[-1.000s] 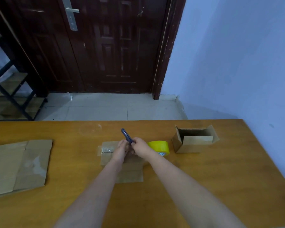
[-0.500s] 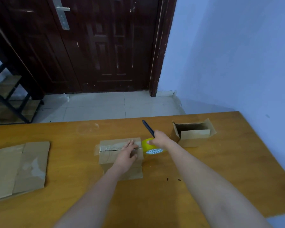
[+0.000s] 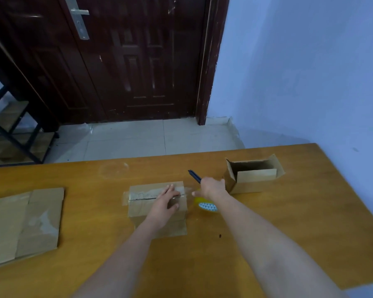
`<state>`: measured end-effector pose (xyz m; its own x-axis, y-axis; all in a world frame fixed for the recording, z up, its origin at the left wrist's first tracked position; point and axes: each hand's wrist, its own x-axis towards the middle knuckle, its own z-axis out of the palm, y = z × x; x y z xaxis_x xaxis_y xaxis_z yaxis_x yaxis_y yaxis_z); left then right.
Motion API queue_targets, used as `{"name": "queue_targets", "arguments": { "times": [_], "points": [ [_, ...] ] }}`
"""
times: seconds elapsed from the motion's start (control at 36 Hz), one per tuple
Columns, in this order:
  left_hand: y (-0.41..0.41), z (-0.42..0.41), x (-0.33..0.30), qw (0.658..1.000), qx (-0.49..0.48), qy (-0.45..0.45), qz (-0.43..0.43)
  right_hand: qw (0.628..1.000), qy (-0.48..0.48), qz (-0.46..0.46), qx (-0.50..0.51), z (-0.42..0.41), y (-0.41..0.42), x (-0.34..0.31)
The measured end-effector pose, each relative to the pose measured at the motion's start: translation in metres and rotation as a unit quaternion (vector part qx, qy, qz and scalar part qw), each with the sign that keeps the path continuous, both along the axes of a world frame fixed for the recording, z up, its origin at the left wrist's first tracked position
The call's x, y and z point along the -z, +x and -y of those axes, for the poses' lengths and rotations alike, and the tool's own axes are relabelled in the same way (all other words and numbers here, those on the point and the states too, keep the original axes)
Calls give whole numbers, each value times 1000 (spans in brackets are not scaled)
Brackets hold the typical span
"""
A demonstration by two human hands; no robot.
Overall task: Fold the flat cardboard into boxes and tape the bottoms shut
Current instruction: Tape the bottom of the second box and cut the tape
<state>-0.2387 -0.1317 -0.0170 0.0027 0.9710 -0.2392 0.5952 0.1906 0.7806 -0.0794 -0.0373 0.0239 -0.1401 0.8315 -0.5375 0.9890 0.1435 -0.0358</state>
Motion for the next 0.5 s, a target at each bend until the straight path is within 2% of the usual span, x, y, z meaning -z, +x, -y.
{"name": "queue_targets", "arguments": {
  "times": [0.17,0.28,0.5],
  "points": [
    [-1,0,-3,1000,2,-5,4,999,-41,-10,-2,-14,6,1],
    [-1,0,-3,1000,2,-4,2,996,-42,-74,2,-14,12,12],
    [1,1,-7,1000,1,-1,4,969,130,-210,30,5,17,4]
  ]
}}
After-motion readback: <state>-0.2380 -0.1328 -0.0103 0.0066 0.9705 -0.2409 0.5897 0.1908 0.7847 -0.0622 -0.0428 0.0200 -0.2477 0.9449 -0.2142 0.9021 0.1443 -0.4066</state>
